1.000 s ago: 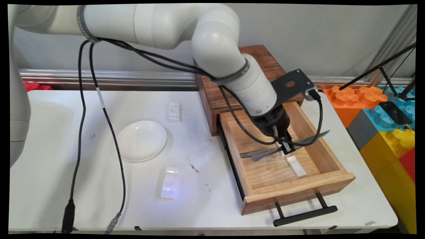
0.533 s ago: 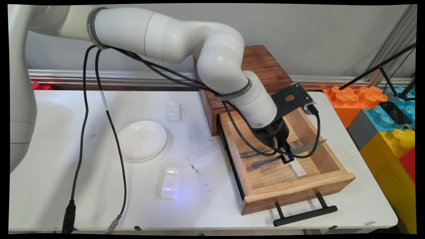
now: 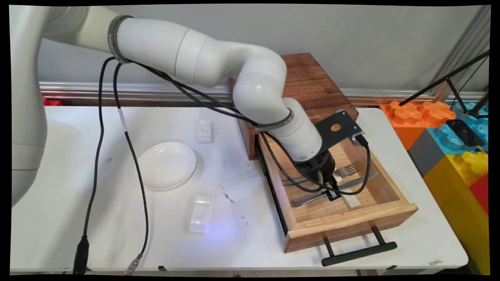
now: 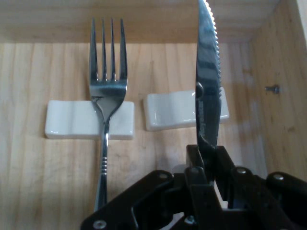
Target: Place the picked object into the drawer
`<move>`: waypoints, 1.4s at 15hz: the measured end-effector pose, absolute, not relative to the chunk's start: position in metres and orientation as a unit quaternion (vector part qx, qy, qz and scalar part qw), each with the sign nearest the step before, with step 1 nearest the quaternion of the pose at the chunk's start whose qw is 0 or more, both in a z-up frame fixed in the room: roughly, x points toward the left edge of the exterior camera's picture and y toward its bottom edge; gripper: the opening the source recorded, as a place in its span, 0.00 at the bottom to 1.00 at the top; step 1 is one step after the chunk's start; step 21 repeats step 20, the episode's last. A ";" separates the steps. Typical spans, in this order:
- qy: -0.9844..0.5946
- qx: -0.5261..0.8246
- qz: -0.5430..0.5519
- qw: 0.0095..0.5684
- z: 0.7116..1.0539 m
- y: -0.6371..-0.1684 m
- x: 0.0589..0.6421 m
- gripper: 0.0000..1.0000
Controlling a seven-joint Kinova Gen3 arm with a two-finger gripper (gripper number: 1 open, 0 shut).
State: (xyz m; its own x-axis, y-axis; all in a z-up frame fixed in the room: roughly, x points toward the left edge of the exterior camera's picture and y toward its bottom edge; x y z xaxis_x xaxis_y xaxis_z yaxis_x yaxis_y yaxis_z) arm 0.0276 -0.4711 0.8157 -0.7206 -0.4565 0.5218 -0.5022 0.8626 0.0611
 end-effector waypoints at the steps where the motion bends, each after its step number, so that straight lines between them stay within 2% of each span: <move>1: -0.926 0.260 0.041 0.269 0.813 -0.471 0.027 0.00; 11: -0.923 0.273 0.029 0.270 0.793 -0.476 0.026 0.00; 12: -0.923 0.273 0.028 0.270 0.792 -0.476 0.025 1.00; 21: -0.922 0.273 0.025 0.273 0.798 -0.481 0.028 1.00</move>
